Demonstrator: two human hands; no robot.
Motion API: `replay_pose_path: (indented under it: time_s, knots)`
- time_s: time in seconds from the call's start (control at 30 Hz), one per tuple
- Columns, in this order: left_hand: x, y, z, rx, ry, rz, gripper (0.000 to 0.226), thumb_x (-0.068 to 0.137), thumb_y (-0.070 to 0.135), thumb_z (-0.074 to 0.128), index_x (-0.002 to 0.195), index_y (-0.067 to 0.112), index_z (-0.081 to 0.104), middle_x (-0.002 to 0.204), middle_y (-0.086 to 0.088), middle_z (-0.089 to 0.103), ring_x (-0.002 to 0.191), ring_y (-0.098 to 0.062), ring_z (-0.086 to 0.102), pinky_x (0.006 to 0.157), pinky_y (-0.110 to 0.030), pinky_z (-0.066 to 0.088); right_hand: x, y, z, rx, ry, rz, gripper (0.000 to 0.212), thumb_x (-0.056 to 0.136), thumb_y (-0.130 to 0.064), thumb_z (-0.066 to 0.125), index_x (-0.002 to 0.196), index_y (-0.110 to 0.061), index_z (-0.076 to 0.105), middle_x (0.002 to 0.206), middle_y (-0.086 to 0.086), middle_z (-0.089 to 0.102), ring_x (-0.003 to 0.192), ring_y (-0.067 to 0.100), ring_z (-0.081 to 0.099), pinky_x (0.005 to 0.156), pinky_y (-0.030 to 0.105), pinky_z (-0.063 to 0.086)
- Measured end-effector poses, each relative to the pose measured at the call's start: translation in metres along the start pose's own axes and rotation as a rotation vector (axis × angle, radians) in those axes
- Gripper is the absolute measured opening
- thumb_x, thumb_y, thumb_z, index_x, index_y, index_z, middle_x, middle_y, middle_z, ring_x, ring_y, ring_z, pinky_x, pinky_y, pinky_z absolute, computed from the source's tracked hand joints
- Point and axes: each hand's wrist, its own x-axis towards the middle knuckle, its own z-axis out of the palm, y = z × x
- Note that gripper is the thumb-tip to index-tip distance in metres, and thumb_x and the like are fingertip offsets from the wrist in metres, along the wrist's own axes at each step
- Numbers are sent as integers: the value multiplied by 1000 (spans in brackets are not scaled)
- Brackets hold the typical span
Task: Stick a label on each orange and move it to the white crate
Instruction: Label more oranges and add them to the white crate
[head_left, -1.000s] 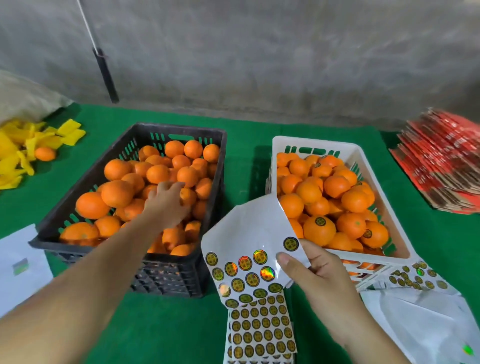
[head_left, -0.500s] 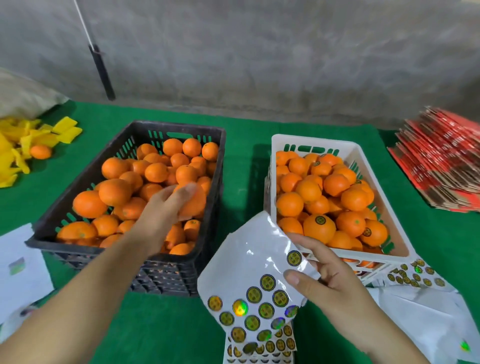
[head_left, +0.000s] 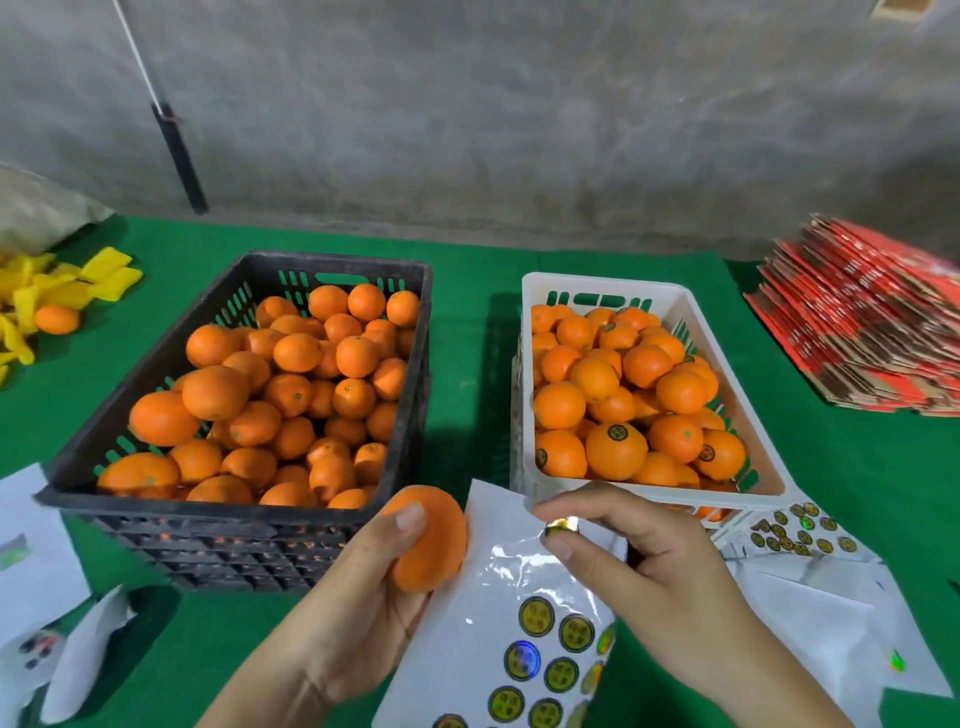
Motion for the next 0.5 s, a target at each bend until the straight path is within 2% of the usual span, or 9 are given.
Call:
replay_pose_path:
  time_s: [0.03, 0.13, 0.2, 0.27, 0.3, 0.4, 0.5]
  knots:
    - [0, 0, 0, 21, -27, 11, 110, 36, 34, 108, 133, 5, 63, 131, -34, 64, 108, -47, 71, 76, -48, 64, -1, -1, 1, 3, -5, 5, 25, 87, -50, 73, 112, -50, 76, 109, -15, 76, 87, -8, 67, 74, 4, 45]
    - [-2, 1, 3, 107, -230, 50, 73, 74, 42, 93, 134, 10, 66, 140, -32, 59, 122, -47, 64, 97, -50, 58, -3, -1, 1, 42, -73, 94, 39, 75, -56, 82, 113, -51, 76, 117, -17, 73, 111, -3, 65, 86, 7, 49]
    - [0, 0, 0, 107, -296, 45, 62, 89, 42, 80, 137, 9, 61, 143, -29, 58, 126, -44, 62, 103, -49, 55, -3, -1, 0, 46, -112, 112, 38, 74, -52, 86, 111, -50, 77, 117, -19, 73, 116, -1, 63, 88, 8, 50]
    - [2, 1, 1, 67, -321, 57, 57, 97, 39, 72, 140, 5, 58, 143, -28, 58, 128, -42, 61, 106, -48, 53, -3, -2, 0, 39, -117, 80, 32, 77, -49, 85, 108, -49, 79, 114, -18, 75, 112, 0, 65, 83, 7, 51]
    - [2, 2, 3, 76, -316, 69, 58, 95, 40, 75, 139, 6, 60, 143, -27, 58, 128, -42, 61, 104, -47, 54, -3, -3, 0, 40, -102, 58, 29, 78, -51, 84, 107, -48, 79, 112, -18, 76, 111, 1, 67, 79, 7, 51]
    - [5, 5, -2, 147, -127, 99, 81, 56, 47, 100, 125, 13, 73, 136, -29, 63, 120, -46, 66, 88, -46, 62, -3, -6, 3, 9, -36, -31, 24, 84, -56, 79, 106, -47, 79, 108, -12, 74, 105, 10, 68, 68, 15, 52]
    - [2, 12, 8, 169, -142, 115, 81, 50, 46, 102, 119, 13, 75, 132, -30, 65, 114, -46, 69, 83, -46, 63, 0, -7, 6, -27, 45, -144, 19, 88, -47, 78, 106, -42, 79, 105, -10, 64, 102, 15, 65, 74, 19, 51]
